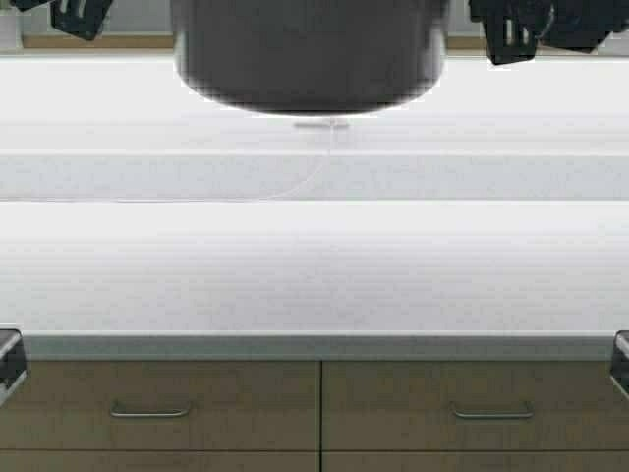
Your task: Open the cabinet, put the pot inside, then close it
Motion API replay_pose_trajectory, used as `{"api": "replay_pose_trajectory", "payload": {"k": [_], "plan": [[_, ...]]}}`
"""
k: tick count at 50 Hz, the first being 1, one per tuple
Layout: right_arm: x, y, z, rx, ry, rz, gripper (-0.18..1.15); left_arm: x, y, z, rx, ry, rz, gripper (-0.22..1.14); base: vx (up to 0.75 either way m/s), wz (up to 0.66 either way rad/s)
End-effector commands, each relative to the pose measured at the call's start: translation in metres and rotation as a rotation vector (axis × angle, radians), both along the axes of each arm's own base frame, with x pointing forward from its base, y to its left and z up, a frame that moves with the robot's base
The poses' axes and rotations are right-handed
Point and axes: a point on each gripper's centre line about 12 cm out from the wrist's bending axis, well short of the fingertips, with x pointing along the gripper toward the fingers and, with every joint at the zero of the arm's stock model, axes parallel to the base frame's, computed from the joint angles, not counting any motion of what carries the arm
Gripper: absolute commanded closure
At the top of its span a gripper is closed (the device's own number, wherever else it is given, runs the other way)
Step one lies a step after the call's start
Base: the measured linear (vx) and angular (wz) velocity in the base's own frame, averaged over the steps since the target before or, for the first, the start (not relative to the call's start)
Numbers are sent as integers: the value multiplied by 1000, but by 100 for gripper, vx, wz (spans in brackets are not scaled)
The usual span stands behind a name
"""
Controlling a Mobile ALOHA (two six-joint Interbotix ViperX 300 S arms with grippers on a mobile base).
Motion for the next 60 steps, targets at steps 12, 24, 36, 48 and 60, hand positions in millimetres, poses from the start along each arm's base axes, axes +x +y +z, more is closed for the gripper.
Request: {"api": "replay_pose_trajectory", "payload": {"k": [12,24,36,48,60], "plan": [[-13,44,60,62,-110,134,89,-5,-20,40,-4,-69,-47,89,1,1],[-21,41,86,78,-122,146,89,-6,-24,71,-24,-82,-81,89,9,-5],[-24,39,109,88,-142,150,89,-2,-27,91,-21,-103,-86,89,11,-1],[-22,42,121,89,-147,156,89,0,-30,103,-18,-107,-101,89,17,1],[-16,48,143,81,-129,176,89,4,-35,118,-23,-105,-123,89,24,3]]}}
